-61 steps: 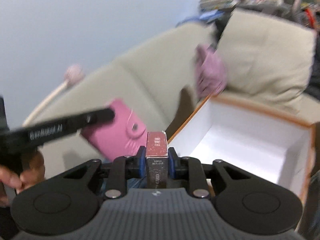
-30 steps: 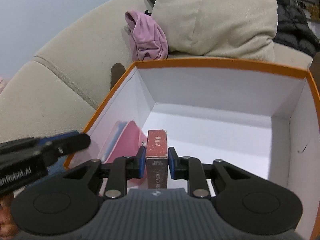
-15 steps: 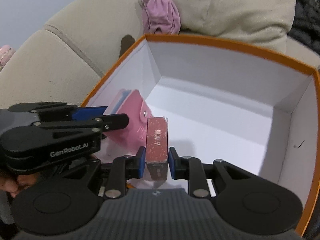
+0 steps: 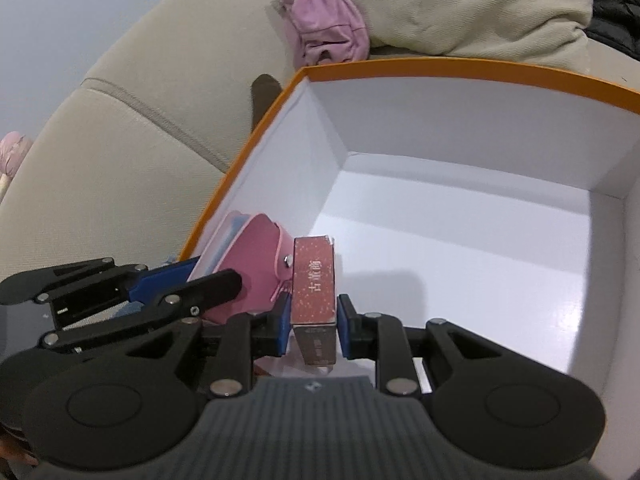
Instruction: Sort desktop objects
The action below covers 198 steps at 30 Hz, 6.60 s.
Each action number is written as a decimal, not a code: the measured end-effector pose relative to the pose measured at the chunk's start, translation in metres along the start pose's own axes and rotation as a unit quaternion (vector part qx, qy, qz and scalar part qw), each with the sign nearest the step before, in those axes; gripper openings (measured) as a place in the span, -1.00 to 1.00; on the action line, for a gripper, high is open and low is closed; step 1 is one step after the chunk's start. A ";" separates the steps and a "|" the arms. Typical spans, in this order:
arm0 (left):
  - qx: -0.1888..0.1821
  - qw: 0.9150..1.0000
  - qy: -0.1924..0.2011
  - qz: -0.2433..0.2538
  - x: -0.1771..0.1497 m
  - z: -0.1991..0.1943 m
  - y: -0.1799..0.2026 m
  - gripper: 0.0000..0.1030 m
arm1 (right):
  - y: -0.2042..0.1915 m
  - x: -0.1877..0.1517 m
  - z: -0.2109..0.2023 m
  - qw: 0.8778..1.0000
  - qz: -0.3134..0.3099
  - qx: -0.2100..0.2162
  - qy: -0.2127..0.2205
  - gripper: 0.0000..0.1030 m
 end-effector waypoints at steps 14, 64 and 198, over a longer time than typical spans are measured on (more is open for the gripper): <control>-0.034 0.995 0.091 -0.036 -0.008 -0.061 -0.014 -0.39 | -0.008 0.002 0.017 0.995 0.055 0.069 -0.047 -0.30; -0.046 0.940 -0.145 0.304 -0.070 0.019 0.033 0.43 | 0.039 -0.140 -0.093 0.975 -0.217 -0.041 0.024 0.31; -0.109 0.988 -0.031 -0.105 -0.086 -0.037 0.026 0.05 | 0.019 -0.087 -0.101 0.996 -0.019 0.010 0.084 -0.36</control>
Point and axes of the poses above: each gripper's, at about its wrist camera, not at the fingertips, and z roughly the way its jaws point, y to its right, x to its top, the point moved 5 cm from there along z, roughly the way its jaws point, and after that the axes turned 14 degrees about -x, right-handed, at the moved point
